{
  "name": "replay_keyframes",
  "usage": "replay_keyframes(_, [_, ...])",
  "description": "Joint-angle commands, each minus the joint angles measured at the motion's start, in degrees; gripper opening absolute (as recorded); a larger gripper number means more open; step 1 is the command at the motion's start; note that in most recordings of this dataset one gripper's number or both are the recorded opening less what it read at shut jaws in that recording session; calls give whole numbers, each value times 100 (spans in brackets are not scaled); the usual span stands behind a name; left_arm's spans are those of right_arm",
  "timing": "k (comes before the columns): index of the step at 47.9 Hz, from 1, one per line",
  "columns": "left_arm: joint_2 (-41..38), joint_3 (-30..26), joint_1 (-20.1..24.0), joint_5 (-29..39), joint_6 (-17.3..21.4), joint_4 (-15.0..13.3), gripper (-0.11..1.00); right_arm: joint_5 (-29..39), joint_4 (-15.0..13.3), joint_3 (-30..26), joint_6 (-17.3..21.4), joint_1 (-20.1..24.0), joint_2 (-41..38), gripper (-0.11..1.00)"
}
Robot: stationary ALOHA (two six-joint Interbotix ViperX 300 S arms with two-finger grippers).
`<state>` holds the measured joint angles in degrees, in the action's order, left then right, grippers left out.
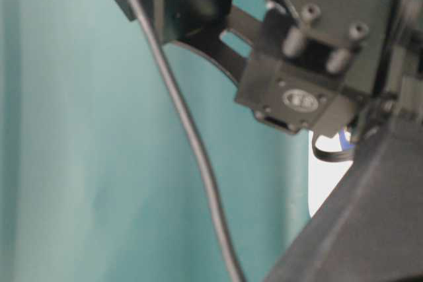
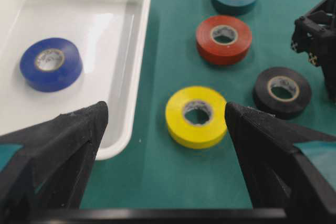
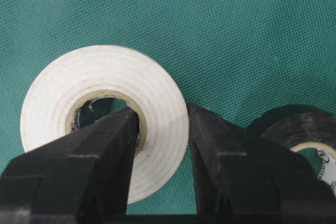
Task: Pick up the tape from a random location and place it into the white case.
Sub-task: 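Close the right gripper on the white tape and begin lifting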
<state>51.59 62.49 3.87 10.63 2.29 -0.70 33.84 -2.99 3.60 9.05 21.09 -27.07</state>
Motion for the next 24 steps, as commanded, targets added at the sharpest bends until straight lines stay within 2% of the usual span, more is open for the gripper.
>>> replay_keyframes(1, [-26,-70,-9,-26,0,0,98,-18,0,-79,18,-26,132,30])
replay_keyframes(24, [-18,-70,-9,-26,0,0,98,105,18,-88,79,-18,396,30])
